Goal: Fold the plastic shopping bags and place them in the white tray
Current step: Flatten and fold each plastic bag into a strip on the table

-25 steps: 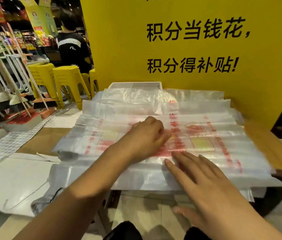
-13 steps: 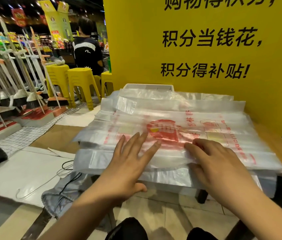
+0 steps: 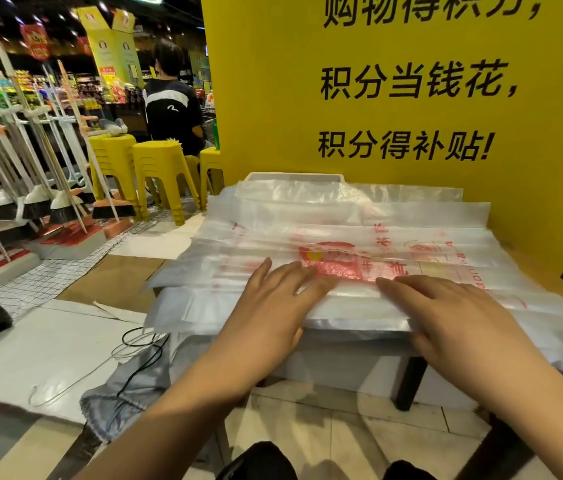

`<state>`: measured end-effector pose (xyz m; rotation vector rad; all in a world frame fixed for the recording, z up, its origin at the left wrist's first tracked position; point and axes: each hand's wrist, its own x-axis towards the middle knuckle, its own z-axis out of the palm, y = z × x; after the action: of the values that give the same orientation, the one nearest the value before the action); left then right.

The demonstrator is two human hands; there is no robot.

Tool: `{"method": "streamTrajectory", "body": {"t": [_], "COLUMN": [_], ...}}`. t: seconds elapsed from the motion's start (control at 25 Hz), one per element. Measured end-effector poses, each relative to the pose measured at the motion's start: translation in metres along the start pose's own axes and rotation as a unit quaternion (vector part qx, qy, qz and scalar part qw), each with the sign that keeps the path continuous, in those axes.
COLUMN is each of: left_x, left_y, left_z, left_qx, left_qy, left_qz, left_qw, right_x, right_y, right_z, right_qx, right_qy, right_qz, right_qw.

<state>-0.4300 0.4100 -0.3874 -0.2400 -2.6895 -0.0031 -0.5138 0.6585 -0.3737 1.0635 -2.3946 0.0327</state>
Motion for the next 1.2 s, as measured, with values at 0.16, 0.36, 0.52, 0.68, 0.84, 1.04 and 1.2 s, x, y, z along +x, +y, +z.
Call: {"method": "streamTrajectory", "body": {"t": [0.16, 0.36, 0.52, 0.68, 0.84, 1.04, 1.2], "left_x": [0.010, -0.013, -0.016, -0.006, 0.012, 0.024, 0.005], "left_y": [-0.007, -0.029, -0.043, -0.052, -0.061, -0.097, -0.127], "left_z": [0.005, -0.011, -0.029, -0.044, -0.052, -0.074, -0.084], "left_qx": [-0.006, -0.016, -0.142, -0.149, -0.087, -0.098, -0.065], "left_qy": [-0.008, -0.119, -0.122, -0.103, -0.130, -0.210, -0.229], "left_qz": [0.000, -0.046, -0.049, -0.014, -0.020, -0.090, -0.169], "left_qw": [1.000, 0.992, 0.981, 0.983, 0.987, 0.969, 0.957], "right_x": [0.002, 0.009, 0.009, 0.013, 0.028, 0.055, 0.053], "right_y": [0.000, -0.006, 0.003, 0.018, 0.025, 0.037, 0.039], "right_z": [0.004, -0.003, -0.017, -0.018, -0.019, -0.021, -0.013], "right_qx": [0.023, 0.123, 0.213, 0.200, 0.165, 0.188, 0.215], "right_qy": [-0.033, -0.169, -0.212, -0.142, -0.121, -0.183, -0.181], "right_qz": [0.021, 0.009, 0.011, -0.010, -0.012, 0.024, 0.035], "right_qw": [0.999, 0.978, 0.954, 0.969, 0.979, 0.965, 0.959]}}
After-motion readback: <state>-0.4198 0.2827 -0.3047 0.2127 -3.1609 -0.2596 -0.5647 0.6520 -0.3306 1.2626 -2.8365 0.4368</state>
